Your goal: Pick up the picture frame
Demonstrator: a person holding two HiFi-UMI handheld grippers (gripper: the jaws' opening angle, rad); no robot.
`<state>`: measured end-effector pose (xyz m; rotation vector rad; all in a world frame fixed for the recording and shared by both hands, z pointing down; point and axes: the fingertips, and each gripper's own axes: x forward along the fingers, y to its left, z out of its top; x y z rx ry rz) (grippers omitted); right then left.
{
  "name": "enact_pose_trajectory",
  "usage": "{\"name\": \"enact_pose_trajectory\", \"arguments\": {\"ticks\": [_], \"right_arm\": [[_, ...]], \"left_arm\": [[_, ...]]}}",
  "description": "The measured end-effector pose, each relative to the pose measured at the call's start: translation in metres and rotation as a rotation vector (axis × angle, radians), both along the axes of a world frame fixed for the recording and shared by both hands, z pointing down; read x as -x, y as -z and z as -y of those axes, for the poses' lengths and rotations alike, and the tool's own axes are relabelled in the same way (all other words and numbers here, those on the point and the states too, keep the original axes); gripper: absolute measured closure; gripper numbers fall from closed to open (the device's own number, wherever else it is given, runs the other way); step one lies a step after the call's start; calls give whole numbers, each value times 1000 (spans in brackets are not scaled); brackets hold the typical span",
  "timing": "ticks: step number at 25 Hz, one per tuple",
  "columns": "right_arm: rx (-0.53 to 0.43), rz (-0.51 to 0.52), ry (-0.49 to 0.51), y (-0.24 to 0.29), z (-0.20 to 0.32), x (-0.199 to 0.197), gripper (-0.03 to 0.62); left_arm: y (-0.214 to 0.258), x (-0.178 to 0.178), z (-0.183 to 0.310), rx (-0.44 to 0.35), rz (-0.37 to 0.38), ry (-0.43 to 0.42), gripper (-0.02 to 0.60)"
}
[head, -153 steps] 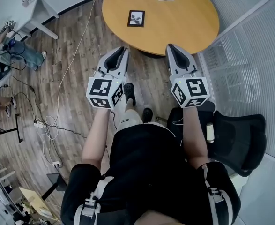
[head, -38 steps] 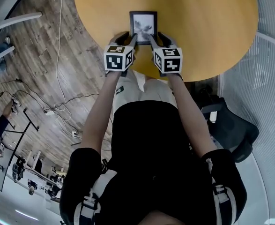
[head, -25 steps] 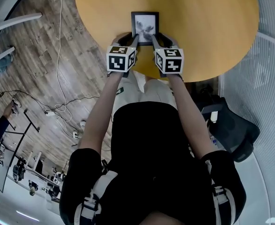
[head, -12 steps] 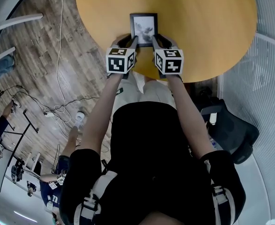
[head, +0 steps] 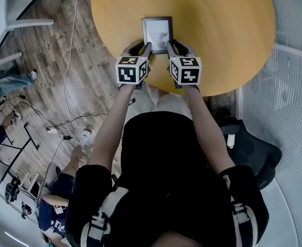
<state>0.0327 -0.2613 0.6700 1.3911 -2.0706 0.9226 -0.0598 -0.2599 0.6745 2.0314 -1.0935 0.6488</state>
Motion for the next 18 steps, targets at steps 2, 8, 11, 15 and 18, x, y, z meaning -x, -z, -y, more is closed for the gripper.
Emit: {"name": "enact_pose_trajectory", "arguments": {"ticks": [2, 8, 11, 15, 18], "right_arm": [[-27, 7, 4, 14, 3, 1, 502], [-120, 17, 24, 60, 12, 5, 502], [-170, 22, 30, 83, 17, 5, 502], [-234, 26, 36, 111, 19, 4, 502], [-281, 22, 41, 134, 21, 3, 503]], "left_arm": [[14, 1, 3, -27, -1, 10, 478], [60, 5, 11, -117, 5, 34, 479], [84, 5, 15, -168, 7, 38, 479], [112, 4, 17, -233, 9, 44, 479], [135, 3, 19, -282, 9, 46, 479]]}}
